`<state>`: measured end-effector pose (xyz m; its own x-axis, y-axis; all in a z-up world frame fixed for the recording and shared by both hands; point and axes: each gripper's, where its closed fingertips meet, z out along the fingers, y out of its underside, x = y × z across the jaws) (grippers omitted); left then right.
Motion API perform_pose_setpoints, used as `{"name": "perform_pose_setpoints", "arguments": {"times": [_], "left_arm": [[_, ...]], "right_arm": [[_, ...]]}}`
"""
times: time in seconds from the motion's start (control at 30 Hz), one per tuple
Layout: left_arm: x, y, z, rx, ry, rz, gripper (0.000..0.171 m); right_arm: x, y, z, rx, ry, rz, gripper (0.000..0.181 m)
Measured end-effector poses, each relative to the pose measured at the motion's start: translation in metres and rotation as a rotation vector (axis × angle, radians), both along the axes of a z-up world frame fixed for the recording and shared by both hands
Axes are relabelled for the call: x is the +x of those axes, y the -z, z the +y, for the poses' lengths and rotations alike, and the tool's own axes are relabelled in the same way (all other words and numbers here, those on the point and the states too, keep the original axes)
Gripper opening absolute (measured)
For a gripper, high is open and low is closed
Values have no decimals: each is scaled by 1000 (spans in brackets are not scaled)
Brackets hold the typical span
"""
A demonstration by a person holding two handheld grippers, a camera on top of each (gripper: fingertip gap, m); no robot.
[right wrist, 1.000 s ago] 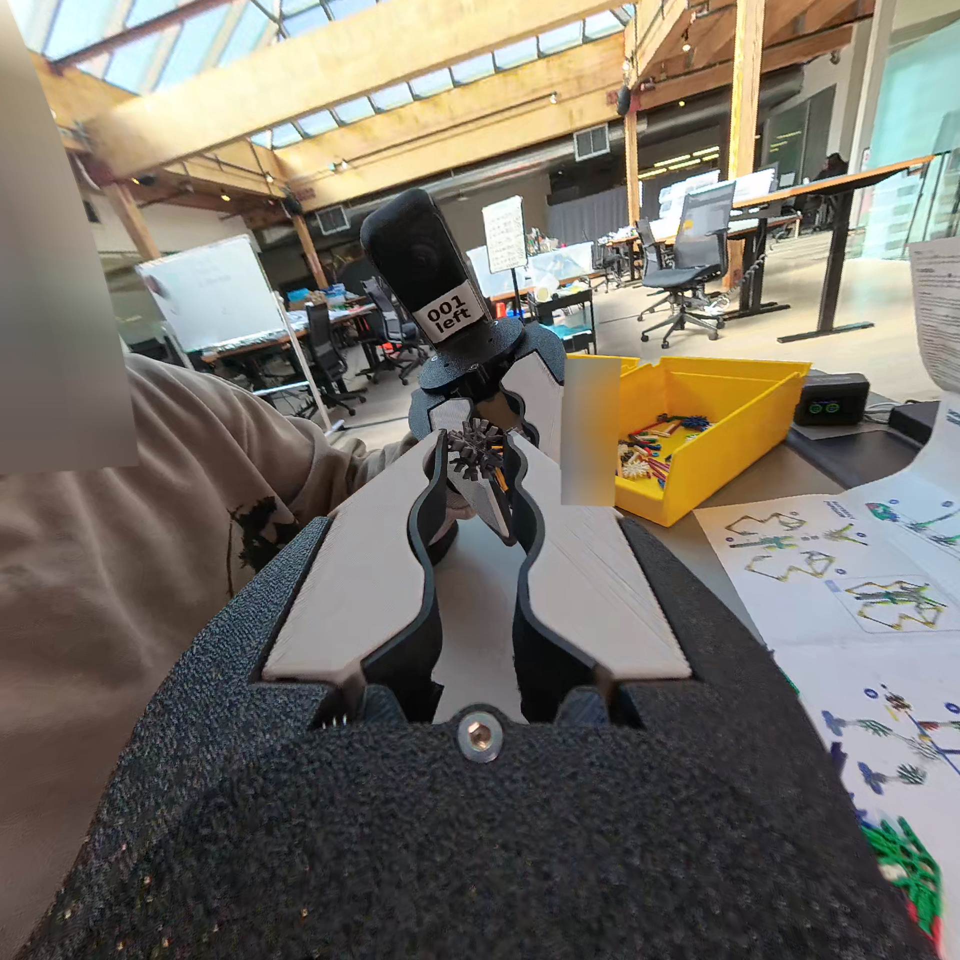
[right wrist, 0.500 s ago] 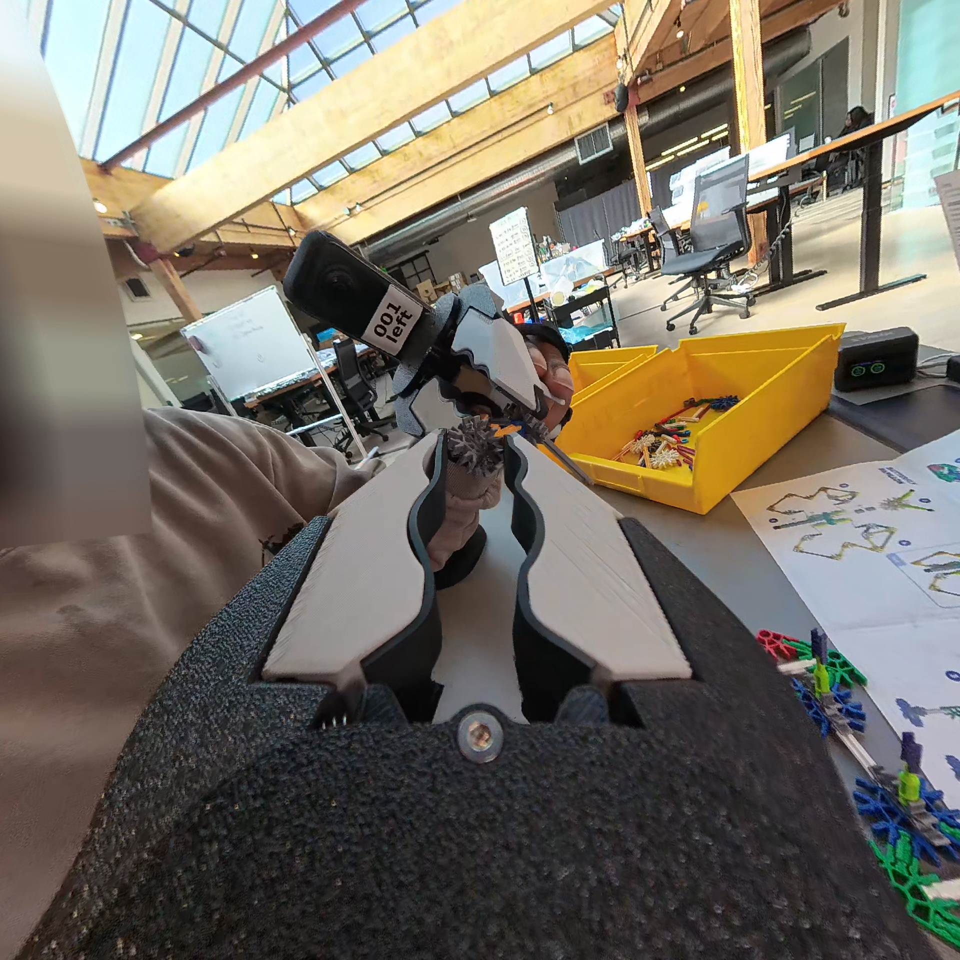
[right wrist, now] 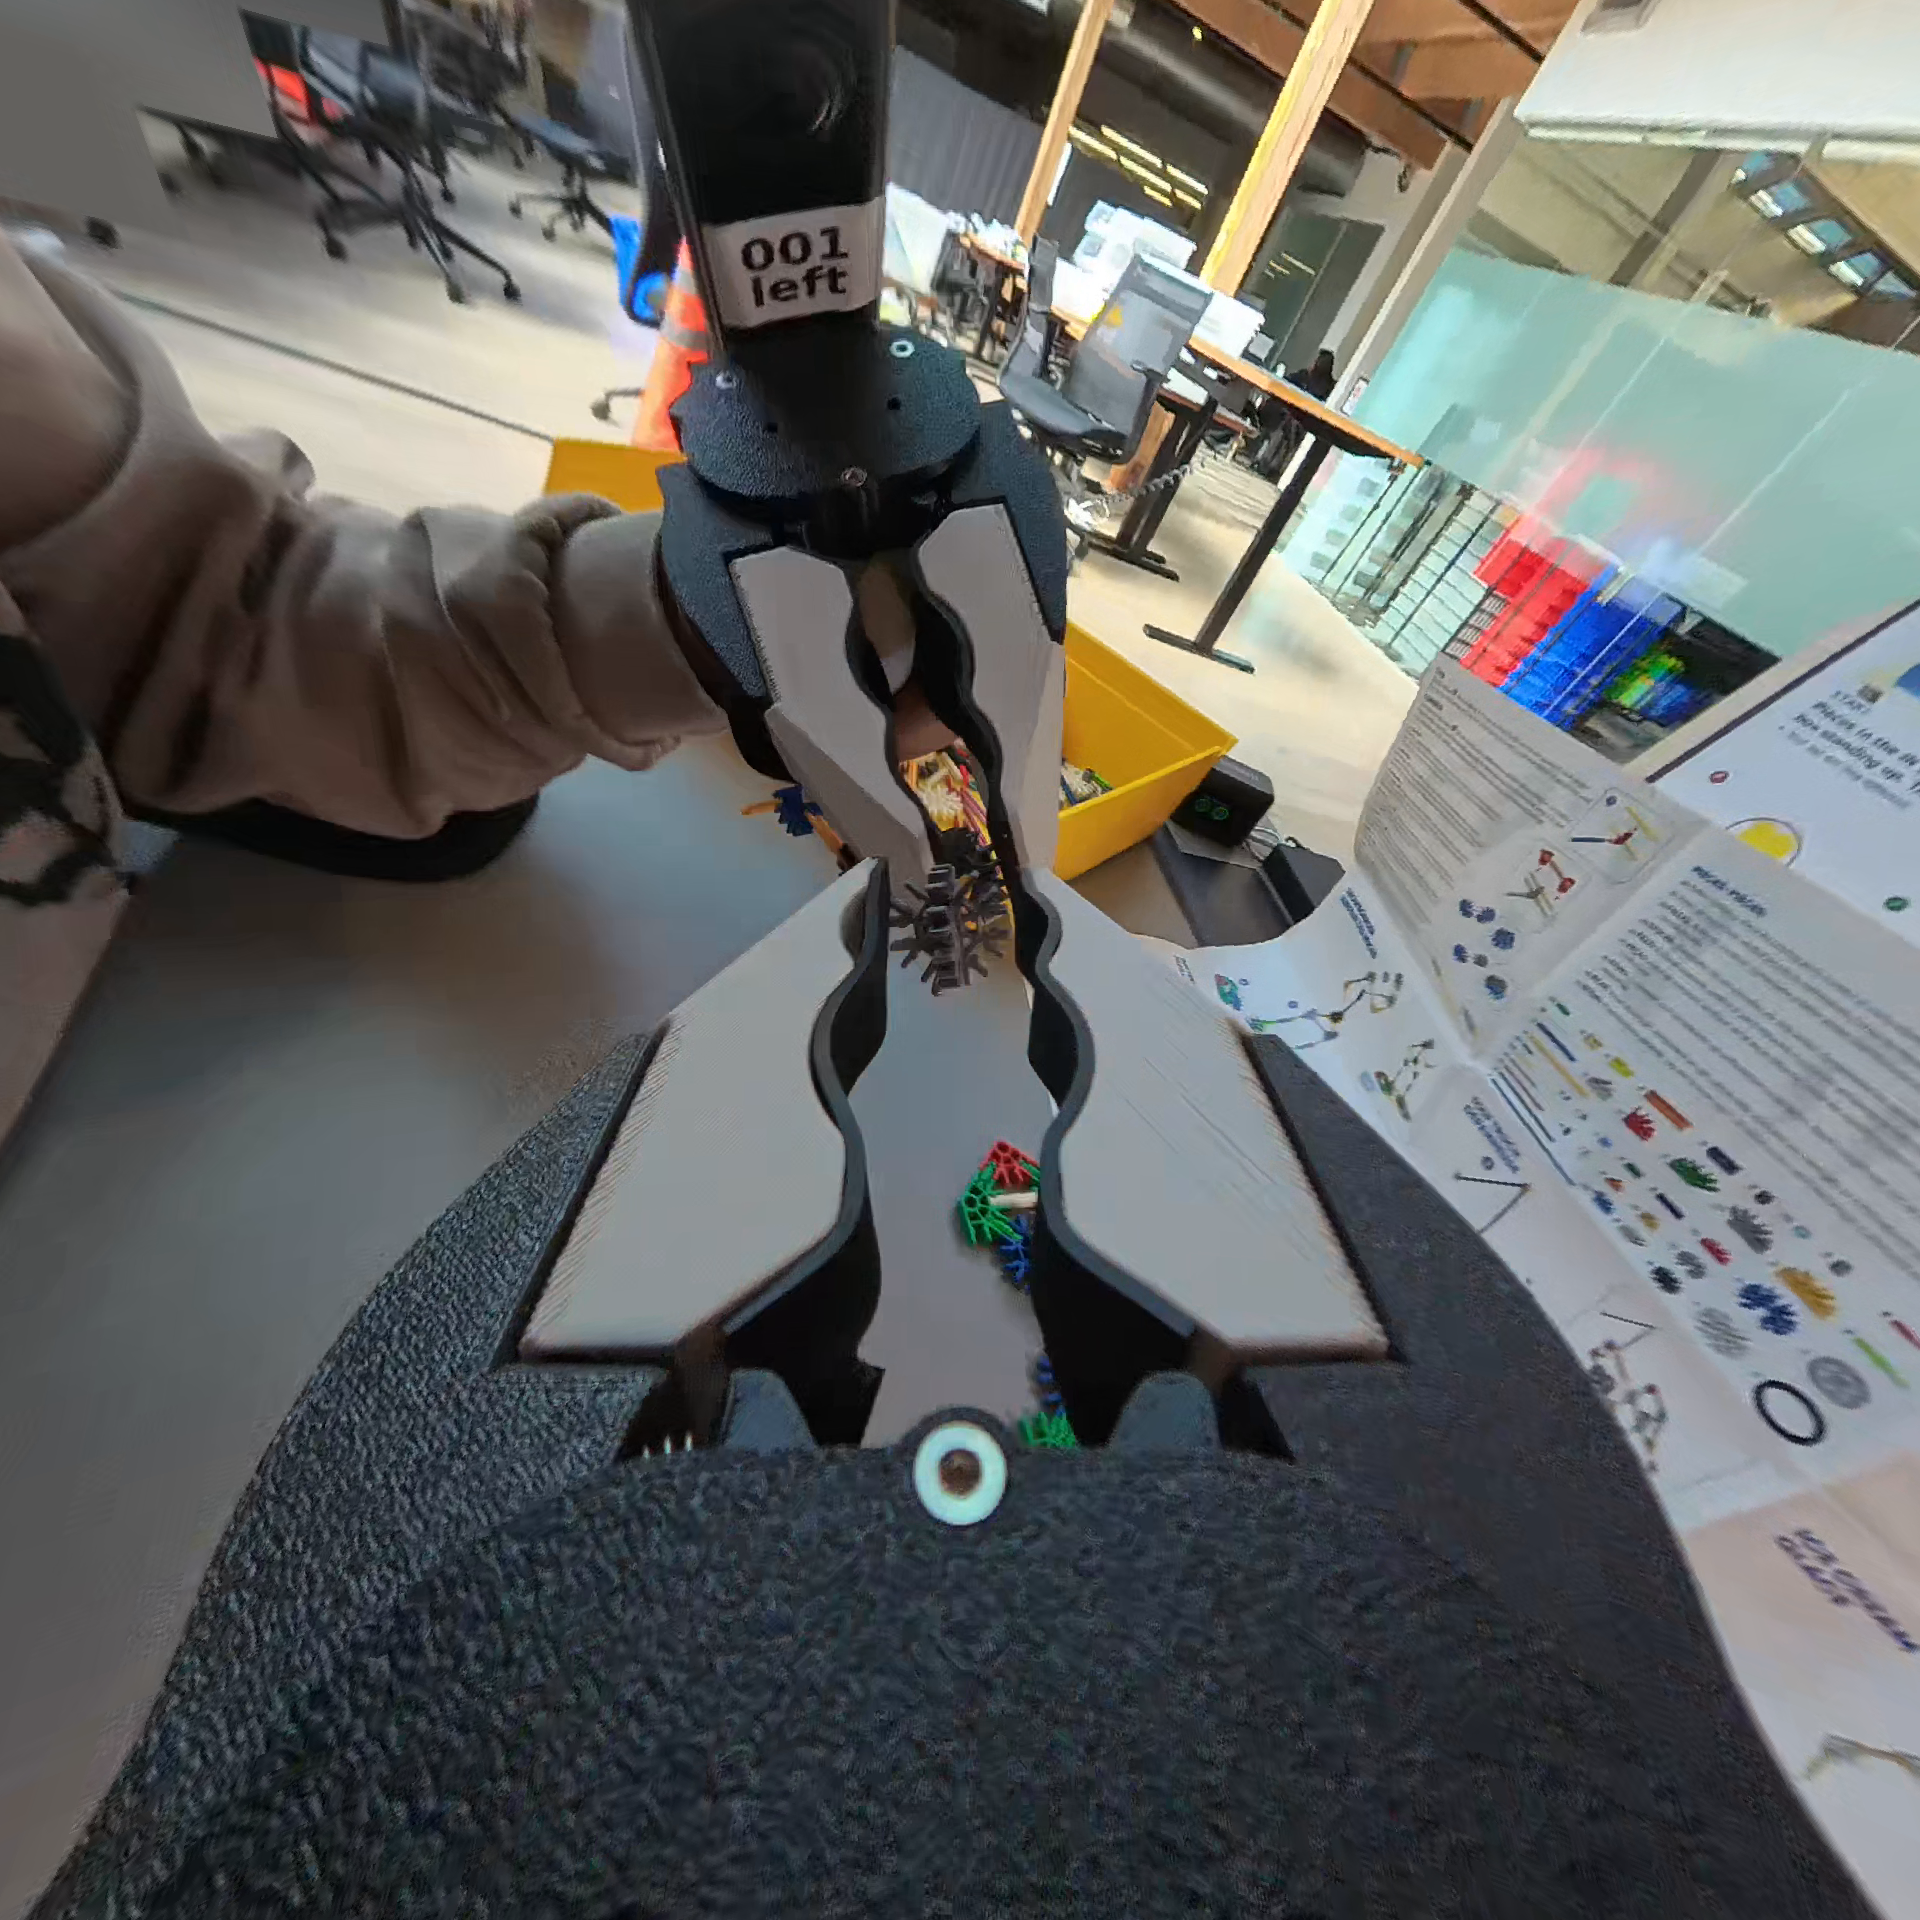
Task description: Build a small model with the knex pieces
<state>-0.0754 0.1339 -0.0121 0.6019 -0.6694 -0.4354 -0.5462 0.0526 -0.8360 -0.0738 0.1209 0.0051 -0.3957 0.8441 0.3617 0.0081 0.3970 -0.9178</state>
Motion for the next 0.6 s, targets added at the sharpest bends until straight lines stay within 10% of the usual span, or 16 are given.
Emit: {"name": "perform_pose_setpoints", "arguments": {"times": [0.6], "left_arm": [[13, 6, 1, -108, 96, -187, 11]], "right_arm": [[14, 13, 1, 273, 59, -92, 35]]}}
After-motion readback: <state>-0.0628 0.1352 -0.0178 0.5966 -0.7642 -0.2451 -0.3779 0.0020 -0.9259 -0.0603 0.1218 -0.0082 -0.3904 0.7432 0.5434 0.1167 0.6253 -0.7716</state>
